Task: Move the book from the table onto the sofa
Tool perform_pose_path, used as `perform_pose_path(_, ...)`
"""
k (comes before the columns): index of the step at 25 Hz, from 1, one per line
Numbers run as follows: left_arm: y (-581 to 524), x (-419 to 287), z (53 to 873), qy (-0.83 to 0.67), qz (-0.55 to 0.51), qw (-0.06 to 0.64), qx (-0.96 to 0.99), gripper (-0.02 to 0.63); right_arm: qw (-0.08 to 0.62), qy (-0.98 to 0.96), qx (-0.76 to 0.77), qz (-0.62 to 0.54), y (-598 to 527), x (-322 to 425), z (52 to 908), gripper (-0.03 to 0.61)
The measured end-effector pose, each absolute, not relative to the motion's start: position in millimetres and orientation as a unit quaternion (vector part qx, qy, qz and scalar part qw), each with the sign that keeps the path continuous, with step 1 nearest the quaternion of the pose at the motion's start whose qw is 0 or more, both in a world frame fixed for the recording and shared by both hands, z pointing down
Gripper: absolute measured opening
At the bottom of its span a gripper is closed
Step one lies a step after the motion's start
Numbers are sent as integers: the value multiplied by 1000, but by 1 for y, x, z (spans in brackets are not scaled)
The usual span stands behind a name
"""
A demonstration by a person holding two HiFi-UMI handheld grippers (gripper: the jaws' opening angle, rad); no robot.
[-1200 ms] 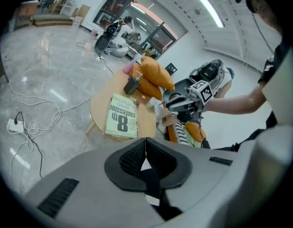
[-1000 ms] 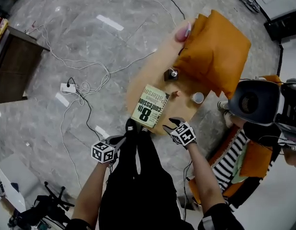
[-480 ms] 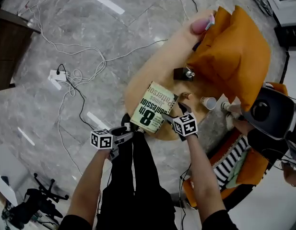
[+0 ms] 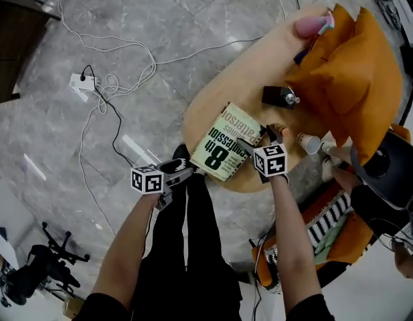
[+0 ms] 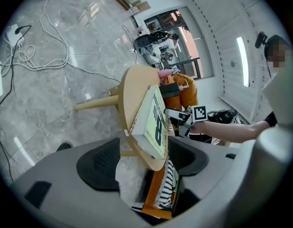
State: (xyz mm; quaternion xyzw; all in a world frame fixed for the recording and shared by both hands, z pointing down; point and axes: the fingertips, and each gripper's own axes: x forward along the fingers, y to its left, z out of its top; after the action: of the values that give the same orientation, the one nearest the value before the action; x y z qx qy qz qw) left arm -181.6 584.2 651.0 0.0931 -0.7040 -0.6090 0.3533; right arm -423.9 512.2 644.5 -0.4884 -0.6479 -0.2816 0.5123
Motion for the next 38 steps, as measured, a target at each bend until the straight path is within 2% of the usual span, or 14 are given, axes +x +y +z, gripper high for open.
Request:
perform_pose_path(9,572,-188,665,-693,-625,348,86,316,505,-627,-502,-316,500,-398,647,494)
perform_pose_path(17,583,-197,672,-688,-650,315,64,316,496,-625,-511,-319,501,-384,650,494)
perform_pose_path(27,577,-183,676,-665,-673,317,68,311,481,-605,-543,-328,502,-362,650,494)
perform_pose_path(28,577,-178,679,-661,-676,319,64,289,481,-604,-545,-327,501,-360,650,494)
perform_pose_path(29,576,-173,681,-658,-678,322,62,229,482,-602,-546,-327,500,-358,650,494)
perform_pose_path(38,562,-155,633,-593,-730,302,155,179,521,-608,-534,-270,488,-341,637,494)
